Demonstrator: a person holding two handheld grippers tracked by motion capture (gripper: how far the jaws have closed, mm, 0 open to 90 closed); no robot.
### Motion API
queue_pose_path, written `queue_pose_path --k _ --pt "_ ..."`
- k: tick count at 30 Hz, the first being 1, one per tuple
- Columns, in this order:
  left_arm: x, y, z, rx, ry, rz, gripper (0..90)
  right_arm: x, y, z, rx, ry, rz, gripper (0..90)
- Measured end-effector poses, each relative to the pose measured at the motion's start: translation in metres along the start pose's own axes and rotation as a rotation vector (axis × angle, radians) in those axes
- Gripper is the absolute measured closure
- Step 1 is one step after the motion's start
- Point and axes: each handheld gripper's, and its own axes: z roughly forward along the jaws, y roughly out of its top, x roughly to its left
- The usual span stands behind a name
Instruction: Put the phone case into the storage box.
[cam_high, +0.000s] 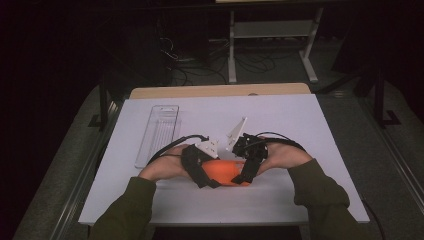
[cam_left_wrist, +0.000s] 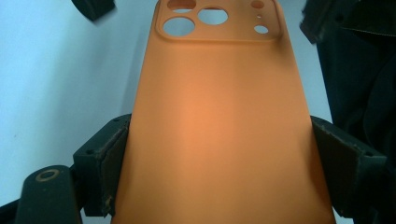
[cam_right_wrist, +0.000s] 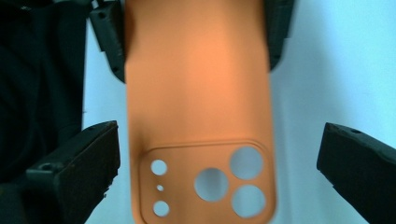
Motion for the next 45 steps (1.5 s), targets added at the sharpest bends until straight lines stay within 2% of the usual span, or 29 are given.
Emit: queue_pose_path --k 3,5,6,7,8,10,11,14,15,17,19,20,24,25,28,31,33,36,40,41,42,44,45 --pt "0.001 -0.002 0.001 -0.003 0.005 -0.039 15.4 -0.005 -0.005 -0.005 -0.031 -0.036 0.018 0.0" --pt "0.003 -0.002 0.001 0.010 0.025 -0.059 15.4 -0.009 -0.009 -0.009 -0.046 -0.057 0.031 0.0" --pt "0.004 -0.002 0.001 0.005 0.041 -0.059 15.4 -0.012 -0.014 -0.011 -0.065 -0.065 0.055 0.0" --pt "0.005 -0.002 0.000 0.021 0.047 -0.053 15.4 -0.013 -0.015 -0.012 -0.073 -0.073 0.061 0.0" --pt "0.005 -0.002 0.000 0.020 0.059 -0.073 15.4 -0.013 -0.015 -0.012 -0.073 -0.073 0.061 0.0" --pt "0.007 -0.003 0.000 0.008 0.081 -0.100 15.4 -0.017 -0.023 -0.017 -0.100 -0.105 0.096 0.0" --pt "0.008 -0.003 0.000 0.008 0.089 -0.120 15.4 -0.017 -0.023 -0.017 -0.100 -0.105 0.096 0.0" --pt "0.009 -0.004 0.000 0.006 0.114 -0.172 15.4 -0.019 -0.029 -0.022 -0.127 -0.133 0.143 0.0" --pt "0.010 -0.004 0.000 0.008 0.123 -0.174 15.4 -0.021 -0.033 -0.025 -0.144 -0.162 0.169 0.0" --pt "0.010 -0.004 0.000 0.017 0.149 -0.180 15.4 -0.021 -0.035 -0.026 -0.147 -0.171 0.183 0.0" --pt "0.011 -0.004 0.000 0.019 0.176 -0.196 15.3 -0.022 -0.038 -0.026 -0.151 -0.199 0.205 0.0" --pt "0.011 -0.004 0.000 0.013 0.188 -0.227 15.3 -0.022 -0.040 -0.027 -0.156 -0.217 0.211 0.0" --pt "0.015 -0.005 -0.001 -0.017 0.238 -0.272 15.4 -0.020 -0.044 -0.029 -0.182 -0.246 0.279 0.0" --pt "0.016 -0.005 -0.002 -0.013 0.246 -0.273 15.4 -0.019 -0.046 -0.029 -0.193 -0.265 0.306 0.0" --pt "0.016 -0.005 -0.003 -0.034 0.272 -0.292 15.4 -0.019 -0.048 -0.029 -0.210 -0.271 0.332 0.0" --pt "0.017 -0.005 -0.005 -0.040 0.293 -0.293 15.4 -0.017 -0.051 -0.027 -0.235 -0.285 0.366 0.0" --pt "0.016 -0.004 -0.005 -0.050 0.297 -0.310 15.4 -0.013 -0.052 -0.025 -0.252 -0.283 0.401 0.0" --pt "0.015 -0.003 -0.005 -0.052 0.307 -0.335 15.4 -0.008 -0.057 -0.022 -0.251 -0.312 0.428 0.0" --pt "0.016 -0.003 -0.006 -0.048 0.323 -0.342 15.4 -0.003 -0.063 -0.019 -0.285 -0.331 0.444 0.0" --pt "0.017 -0.004 -0.007 -0.047 0.333 -0.342 15.4 -0.001 -0.065 -0.019 -0.294 -0.327 0.462 0.0" --pt "0.016 -0.004 -0.006 -0.065 0.334 -0.364 15.4 0.000 -0.067 -0.018 -0.301 -0.326 0.470 0.0" --pt "0.018 -0.004 -0.009 -0.037 0.330 -0.344 15.4 0.002 -0.072 -0.016 -0.313 -0.337 0.492 0.0" --pt "0.017 -0.004 -0.009 -0.040 0.330 -0.354 15.4 0.004 -0.074 -0.015 -0.313 -0.342 0.503 0.0"
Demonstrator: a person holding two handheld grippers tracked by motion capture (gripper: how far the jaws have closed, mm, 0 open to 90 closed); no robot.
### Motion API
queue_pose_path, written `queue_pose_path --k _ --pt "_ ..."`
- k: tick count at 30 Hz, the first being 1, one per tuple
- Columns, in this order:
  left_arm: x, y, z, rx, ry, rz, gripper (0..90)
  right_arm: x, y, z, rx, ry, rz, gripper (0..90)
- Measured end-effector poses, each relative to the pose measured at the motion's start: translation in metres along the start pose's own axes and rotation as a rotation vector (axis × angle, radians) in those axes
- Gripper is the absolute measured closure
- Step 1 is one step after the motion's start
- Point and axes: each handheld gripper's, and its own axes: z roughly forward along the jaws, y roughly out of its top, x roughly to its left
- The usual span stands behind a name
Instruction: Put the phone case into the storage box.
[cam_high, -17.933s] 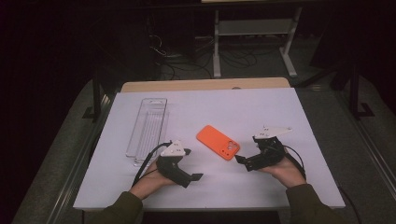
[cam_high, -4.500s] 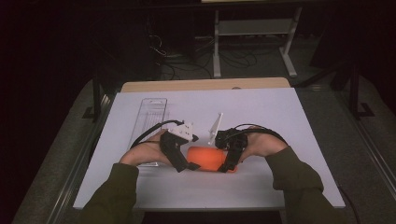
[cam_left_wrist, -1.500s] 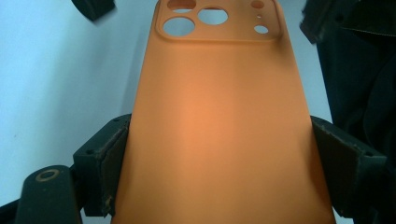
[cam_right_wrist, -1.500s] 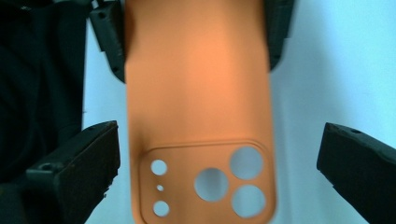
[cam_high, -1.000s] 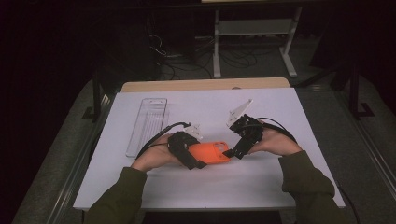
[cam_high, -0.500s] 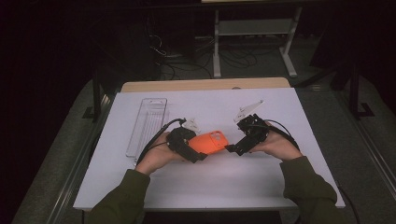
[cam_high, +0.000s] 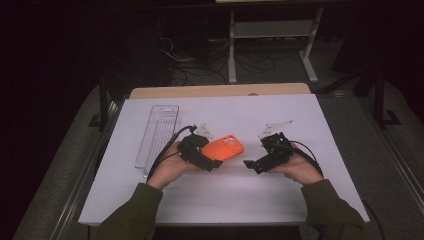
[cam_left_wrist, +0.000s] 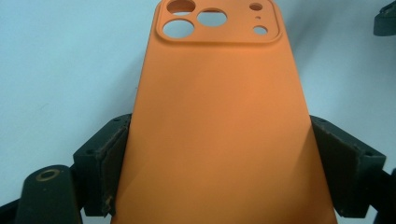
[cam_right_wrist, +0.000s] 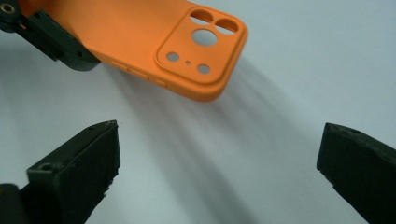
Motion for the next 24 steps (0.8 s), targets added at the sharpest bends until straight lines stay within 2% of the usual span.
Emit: queue_pose_path --k 2,5,8,10,11,16,21,24 --pt "-0.002 -0.001 0.002 -0.036 0.005 -0.041 15.4 0.001 -0.006 -0.001 -0.025 -0.015 0.007 0.0" --pt "0.000 -0.001 -0.001 -0.023 0.015 -0.025 15.4 0.003 -0.013 -0.002 -0.058 -0.031 0.036 0.6" --pt "0.001 -0.002 0.000 -0.033 0.031 -0.049 15.4 0.004 -0.017 -0.001 -0.065 -0.029 0.062 0.6" --pt "0.002 -0.002 -0.001 -0.032 0.038 -0.055 15.4 0.003 -0.018 0.001 -0.073 -0.048 0.071 0.6" --pt "0.001 -0.003 0.000 -0.044 0.043 -0.075 15.4 0.003 -0.019 0.002 -0.072 -0.053 0.086 0.6" --pt "0.004 -0.003 -0.002 -0.056 0.056 -0.088 15.4 0.000 -0.022 0.005 -0.110 -0.054 0.117 0.7" --pt "0.004 -0.002 -0.004 -0.069 0.057 -0.102 15.4 -0.001 -0.024 0.013 -0.128 -0.077 0.126 0.7" --pt "0.004 -0.002 -0.004 -0.077 0.063 -0.102 15.4 0.001 -0.024 0.017 -0.129 -0.103 0.106 0.7"
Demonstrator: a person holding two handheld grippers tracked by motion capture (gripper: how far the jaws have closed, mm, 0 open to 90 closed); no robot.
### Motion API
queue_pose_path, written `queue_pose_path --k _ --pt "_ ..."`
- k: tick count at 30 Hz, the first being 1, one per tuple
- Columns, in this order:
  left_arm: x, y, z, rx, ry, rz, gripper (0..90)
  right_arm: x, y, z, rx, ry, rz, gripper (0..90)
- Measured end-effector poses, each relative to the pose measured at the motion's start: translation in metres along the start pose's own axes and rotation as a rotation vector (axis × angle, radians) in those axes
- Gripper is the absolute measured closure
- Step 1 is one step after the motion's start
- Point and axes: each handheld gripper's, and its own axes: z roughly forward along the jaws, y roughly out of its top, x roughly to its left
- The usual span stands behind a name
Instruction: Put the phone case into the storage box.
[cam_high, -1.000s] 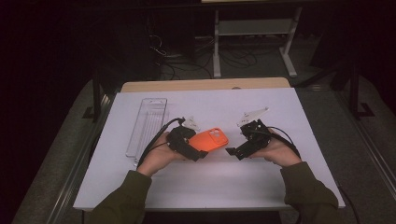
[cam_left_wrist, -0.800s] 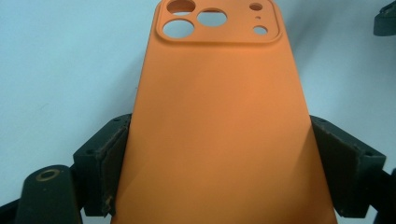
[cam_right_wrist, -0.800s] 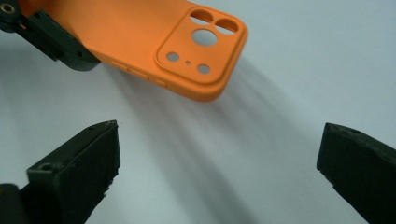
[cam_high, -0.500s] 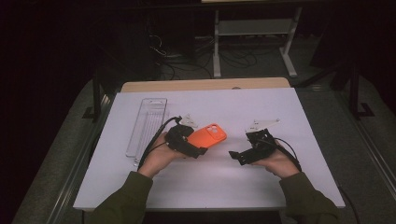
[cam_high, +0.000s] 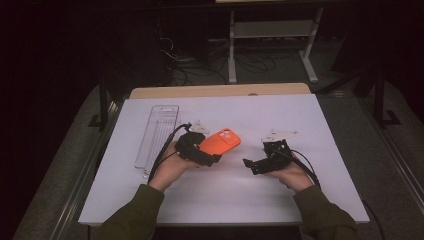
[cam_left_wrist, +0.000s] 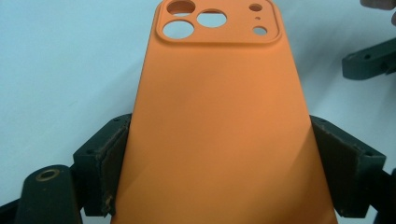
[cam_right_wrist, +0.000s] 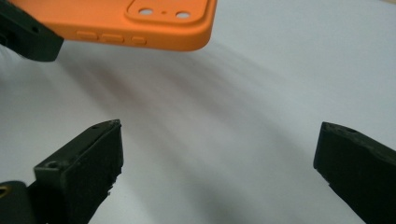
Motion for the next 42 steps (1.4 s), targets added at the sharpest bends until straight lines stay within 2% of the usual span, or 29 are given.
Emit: queue_pose_path --k 6,9,10,12,14,15,17,18,22,30,33,34,36,42 --pt "0.001 -0.001 0.001 -0.005 -0.007 -0.009 15.4 0.005 -0.002 0.004 -0.005 -0.024 -0.034 0.7" --pt "0.000 -0.001 0.001 0.000 -0.008 -0.003 15.4 0.007 -0.003 0.005 -0.009 -0.033 -0.059 0.7" --pt "0.000 -0.001 0.001 0.001 -0.009 -0.003 15.4 0.007 -0.003 0.005 -0.009 -0.037 -0.082 0.7" --pt "0.000 -0.001 0.001 -0.002 -0.013 -0.003 15.4 0.009 -0.002 0.006 -0.017 -0.040 -0.078 0.7" --pt "0.000 -0.001 0.001 -0.003 -0.017 -0.002 15.4 0.008 -0.002 0.005 -0.016 -0.044 -0.111 0.7" --pt "0.000 -0.001 0.001 -0.003 -0.019 -0.002 15.4 0.009 -0.002 0.005 -0.023 -0.046 -0.099 0.7" --pt "0.000 -0.001 0.001 -0.002 -0.021 0.005 15.4 0.010 -0.002 0.005 -0.028 -0.048 -0.108 0.7" --pt "0.000 0.000 0.001 -0.004 -0.027 0.007 15.4 0.008 -0.002 0.004 -0.026 -0.057 -0.142 0.7" --pt "0.000 -0.001 0.001 -0.002 -0.027 0.014 15.4 0.007 -0.002 0.004 -0.033 -0.074 -0.164 0.7" --pt "0.000 -0.001 0.001 0.001 -0.035 0.009 15.4 0.009 -0.003 0.003 -0.032 -0.083 -0.169 0.7" --pt "0.000 -0.001 0.001 0.000 -0.037 0.015 15.4 0.009 -0.003 0.003 -0.035 -0.092 -0.192 0.7" --pt "-0.002 -0.001 0.002 -0.021 -0.037 -0.016 15.4 0.010 -0.003 0.003 -0.036 -0.094 -0.196 0.8" --pt "0.000 -0.001 0.001 0.004 -0.037 0.016 15.4 0.010 -0.003 0.003 -0.040 -0.098 -0.203 0.8" --pt "-0.001 -0.001 0.001 0.001 -0.036 0.014 15.4 0.012 -0.003 0.002 -0.051 -0.116 -0.225 0.7"
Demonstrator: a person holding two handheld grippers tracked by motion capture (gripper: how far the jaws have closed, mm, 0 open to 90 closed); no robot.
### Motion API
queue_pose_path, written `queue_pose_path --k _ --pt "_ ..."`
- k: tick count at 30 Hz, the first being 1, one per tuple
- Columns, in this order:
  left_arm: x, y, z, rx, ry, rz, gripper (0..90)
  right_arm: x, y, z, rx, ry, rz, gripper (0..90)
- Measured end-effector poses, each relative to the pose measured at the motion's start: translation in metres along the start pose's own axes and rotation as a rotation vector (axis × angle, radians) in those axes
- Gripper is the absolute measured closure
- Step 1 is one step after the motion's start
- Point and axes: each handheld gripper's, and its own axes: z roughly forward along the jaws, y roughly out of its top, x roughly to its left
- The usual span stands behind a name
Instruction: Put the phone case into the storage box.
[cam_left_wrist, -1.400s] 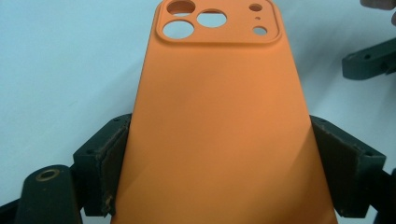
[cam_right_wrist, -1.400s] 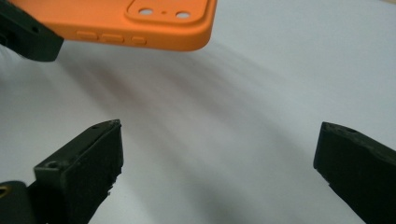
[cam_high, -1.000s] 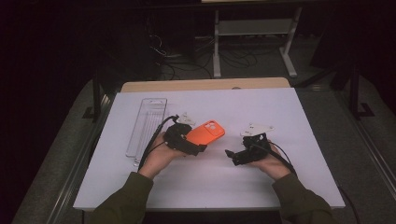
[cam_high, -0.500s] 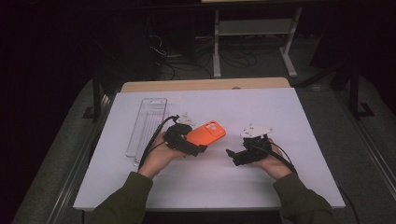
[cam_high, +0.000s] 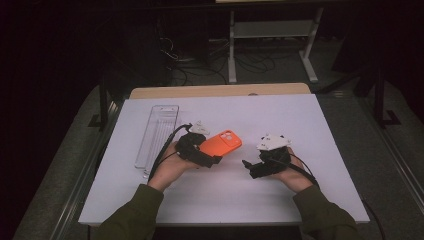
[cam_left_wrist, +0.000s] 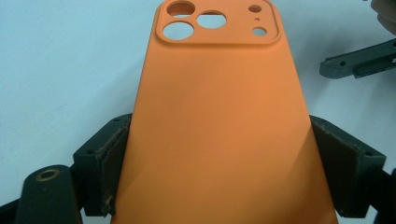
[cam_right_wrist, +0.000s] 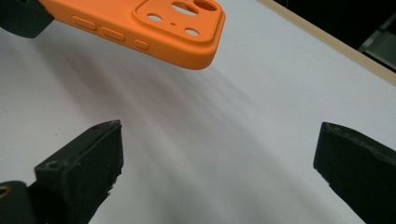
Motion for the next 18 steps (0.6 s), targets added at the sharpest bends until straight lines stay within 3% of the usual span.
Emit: queue_pose_path --k 8,10,11,18 --pt "-0.0001 0.0004 0.0000 0.005 -0.007 0.013 15.4 0.0035 0.0015 -0.0021 -0.011 -0.031 -0.045 0.7" --pt "-0.0015 0.0006 0.0004 -0.008 -0.013 -0.004 15.4 0.0035 0.0019 -0.0027 -0.013 -0.037 -0.058 0.8" --pt "-0.0003 0.0010 -0.0009 0.006 -0.014 0.015 15.4 0.0036 0.0022 -0.0029 -0.016 -0.039 -0.062 0.7" --pt "0.0001 0.0011 -0.0016 0.003 -0.010 0.018 15.4 0.0049 0.0029 -0.0047 -0.033 -0.057 -0.087 0.8"
